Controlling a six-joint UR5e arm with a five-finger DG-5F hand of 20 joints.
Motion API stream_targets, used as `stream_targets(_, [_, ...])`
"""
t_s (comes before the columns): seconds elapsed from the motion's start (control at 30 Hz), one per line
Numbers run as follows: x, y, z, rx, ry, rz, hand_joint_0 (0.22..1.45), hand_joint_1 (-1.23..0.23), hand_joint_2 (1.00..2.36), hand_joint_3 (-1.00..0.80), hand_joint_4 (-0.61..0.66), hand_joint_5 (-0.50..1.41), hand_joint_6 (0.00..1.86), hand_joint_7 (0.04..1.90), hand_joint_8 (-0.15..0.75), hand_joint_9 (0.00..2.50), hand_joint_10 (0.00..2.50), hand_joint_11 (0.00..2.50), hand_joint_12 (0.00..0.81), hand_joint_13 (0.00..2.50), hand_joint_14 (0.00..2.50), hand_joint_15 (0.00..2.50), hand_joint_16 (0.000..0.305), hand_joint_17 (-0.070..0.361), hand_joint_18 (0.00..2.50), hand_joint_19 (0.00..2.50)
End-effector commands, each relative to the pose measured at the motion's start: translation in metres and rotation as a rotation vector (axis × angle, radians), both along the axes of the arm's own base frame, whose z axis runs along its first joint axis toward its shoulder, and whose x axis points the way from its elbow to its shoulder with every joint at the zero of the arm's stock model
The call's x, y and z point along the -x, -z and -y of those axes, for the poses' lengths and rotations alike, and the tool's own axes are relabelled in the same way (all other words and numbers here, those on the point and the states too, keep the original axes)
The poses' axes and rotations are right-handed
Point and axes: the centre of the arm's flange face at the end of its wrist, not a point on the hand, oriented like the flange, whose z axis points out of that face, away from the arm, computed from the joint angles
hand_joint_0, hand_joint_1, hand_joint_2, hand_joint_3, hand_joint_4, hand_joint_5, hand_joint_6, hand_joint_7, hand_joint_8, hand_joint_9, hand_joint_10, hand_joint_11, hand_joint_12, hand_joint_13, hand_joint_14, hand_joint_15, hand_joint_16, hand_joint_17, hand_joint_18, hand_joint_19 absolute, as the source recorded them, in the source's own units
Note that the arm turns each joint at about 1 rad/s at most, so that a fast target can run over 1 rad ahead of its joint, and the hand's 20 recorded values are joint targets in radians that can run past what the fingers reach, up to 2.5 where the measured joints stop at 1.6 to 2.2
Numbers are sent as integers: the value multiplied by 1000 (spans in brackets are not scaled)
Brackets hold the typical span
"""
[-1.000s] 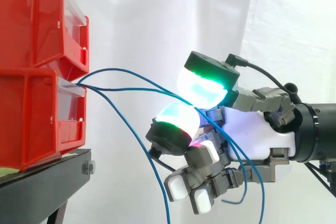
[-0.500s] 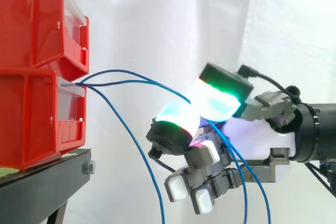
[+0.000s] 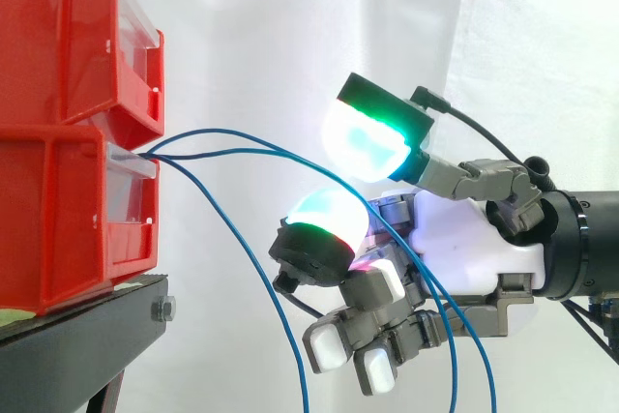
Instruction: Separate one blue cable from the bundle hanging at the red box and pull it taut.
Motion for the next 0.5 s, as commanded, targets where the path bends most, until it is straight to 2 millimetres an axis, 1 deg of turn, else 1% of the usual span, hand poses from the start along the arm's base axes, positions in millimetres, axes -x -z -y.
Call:
stream_targets(0.0, [0,0,0,0,-1,1,618,-656,1009,-388,180,-164,856,1227,399,1070,22,775,386,853,18,485,50,113,870,564])
stream_targets(0.13, [0,0,0,0,-1,1,614,-704,1017,-294,169,-165,864,1231,402,1085,24,824,389,872,19,496,51,114,887,552])
stream_targets(0.2, [0,0,0,0,-1,-1,619,-720,1017,-289,170,-165,866,1224,400,1097,22,846,389,873,18,493,51,114,888,550])
stream_targets(0.3, [0,0,0,0,-1,1,628,-737,1017,-287,168,-167,868,1215,398,1117,24,958,387,877,18,493,50,112,894,535])
stream_targets(0.37, [0,2,0,0,-1,-2,632,-768,1021,-251,175,-167,862,1297,400,1118,24,984,386,882,18,498,50,112,900,533])
stream_targets(0.4, [0,0,0,0,-1,-1,645,-803,1021,-225,175,-168,856,1399,399,1116,23,999,387,881,20,491,50,112,899,535])
stream_targets(0.43, [0,0,1,0,1,-1,665,-844,1021,-221,160,-173,869,1435,401,1113,23,998,390,882,18,495,50,112,901,532])
stream_targets(0.47, [0,1,1,0,1,-1,673,-854,1022,-220,147,-175,874,1433,393,1102,23,1003,389,882,18,495,50,112,901,532])
